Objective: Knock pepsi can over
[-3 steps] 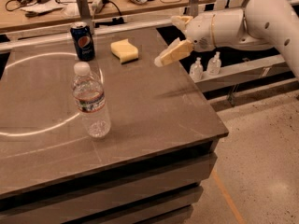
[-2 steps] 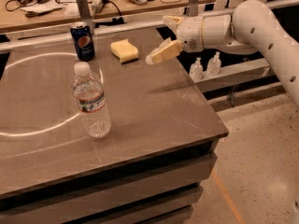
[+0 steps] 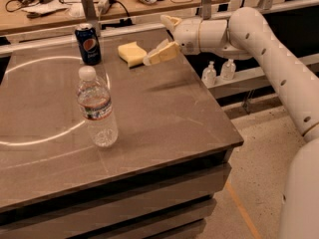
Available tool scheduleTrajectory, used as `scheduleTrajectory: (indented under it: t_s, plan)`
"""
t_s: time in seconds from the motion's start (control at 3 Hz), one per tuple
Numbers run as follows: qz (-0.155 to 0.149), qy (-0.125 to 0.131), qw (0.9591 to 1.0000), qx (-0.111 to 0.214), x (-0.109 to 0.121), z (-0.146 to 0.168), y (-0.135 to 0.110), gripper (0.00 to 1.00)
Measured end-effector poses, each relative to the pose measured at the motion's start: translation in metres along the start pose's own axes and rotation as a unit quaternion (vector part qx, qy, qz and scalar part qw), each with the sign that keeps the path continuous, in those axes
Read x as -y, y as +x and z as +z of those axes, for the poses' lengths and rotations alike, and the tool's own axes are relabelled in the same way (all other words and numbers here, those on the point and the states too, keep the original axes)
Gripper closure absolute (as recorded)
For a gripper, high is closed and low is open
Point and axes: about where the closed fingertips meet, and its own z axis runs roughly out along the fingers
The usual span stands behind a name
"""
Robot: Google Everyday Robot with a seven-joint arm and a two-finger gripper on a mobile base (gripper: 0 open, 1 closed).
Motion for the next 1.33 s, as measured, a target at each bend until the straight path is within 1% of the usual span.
scheduleTrajectory:
  t_s: [0.33,0.67,1.33]
  plan:
    - [-0.002,-0.01,0.9999,0.006,0.008,0.028,0.0,0.0]
    - [0.001,-0.019,0.9998,0.002,0.01,0.048,0.0,0.0]
    - [0.036,-0.029,0.9989,-0.012,0.007,0.102,0.005,0.0]
